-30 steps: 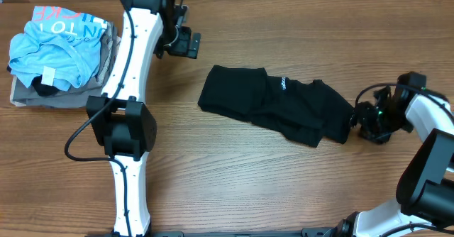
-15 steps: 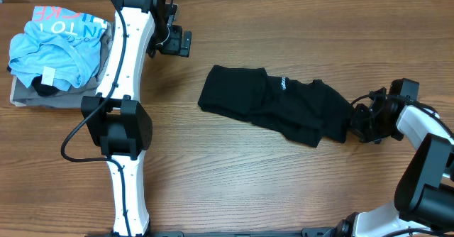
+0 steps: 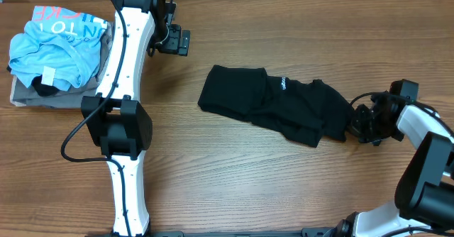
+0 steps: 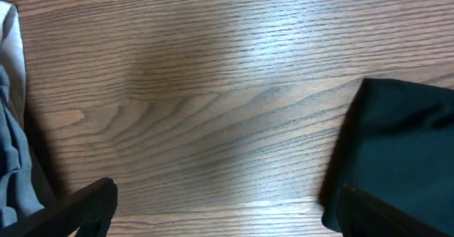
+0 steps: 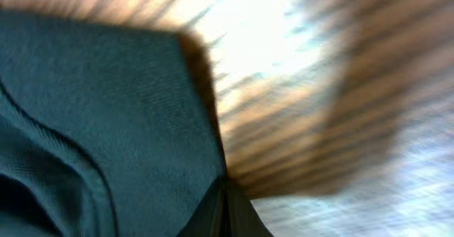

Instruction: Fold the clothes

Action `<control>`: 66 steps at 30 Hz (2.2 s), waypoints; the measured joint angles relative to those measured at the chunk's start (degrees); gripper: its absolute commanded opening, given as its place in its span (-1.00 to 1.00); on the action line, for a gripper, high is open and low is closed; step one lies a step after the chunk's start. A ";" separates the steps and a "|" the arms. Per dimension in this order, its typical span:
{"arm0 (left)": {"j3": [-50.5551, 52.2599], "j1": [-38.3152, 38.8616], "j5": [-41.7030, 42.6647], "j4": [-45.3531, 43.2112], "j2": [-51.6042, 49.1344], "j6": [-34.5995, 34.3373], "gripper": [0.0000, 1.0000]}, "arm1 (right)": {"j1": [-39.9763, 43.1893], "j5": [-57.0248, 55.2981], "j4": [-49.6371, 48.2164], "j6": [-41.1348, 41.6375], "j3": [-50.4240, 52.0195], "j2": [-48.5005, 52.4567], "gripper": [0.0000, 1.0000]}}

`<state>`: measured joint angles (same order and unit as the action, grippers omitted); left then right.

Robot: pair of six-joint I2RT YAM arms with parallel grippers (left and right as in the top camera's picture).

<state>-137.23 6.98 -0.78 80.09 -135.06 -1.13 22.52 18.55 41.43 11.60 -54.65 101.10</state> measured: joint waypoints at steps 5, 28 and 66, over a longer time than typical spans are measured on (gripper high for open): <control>0.00 0.00 -0.39 -0.39 0.00 0.00 1.00 | 2.29 1.44 4.92 -1.53 -4.79 0.00 -0.92; 0.00 0.00 -0.39 -0.96 0.00 0.00 1.00 | 2.14 2.47 7.30 -7.34 -7.50 -0.04 -0.16; 0.00 0.00 -0.42 -1.44 0.00 -0.04 1.00 | -5.38 -9.70 3.23 2.19 -2.47 0.76 -0.92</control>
<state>-137.23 6.98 -1.19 78.65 -135.06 -1.17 17.15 8.84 44.66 13.78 -57.12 101.86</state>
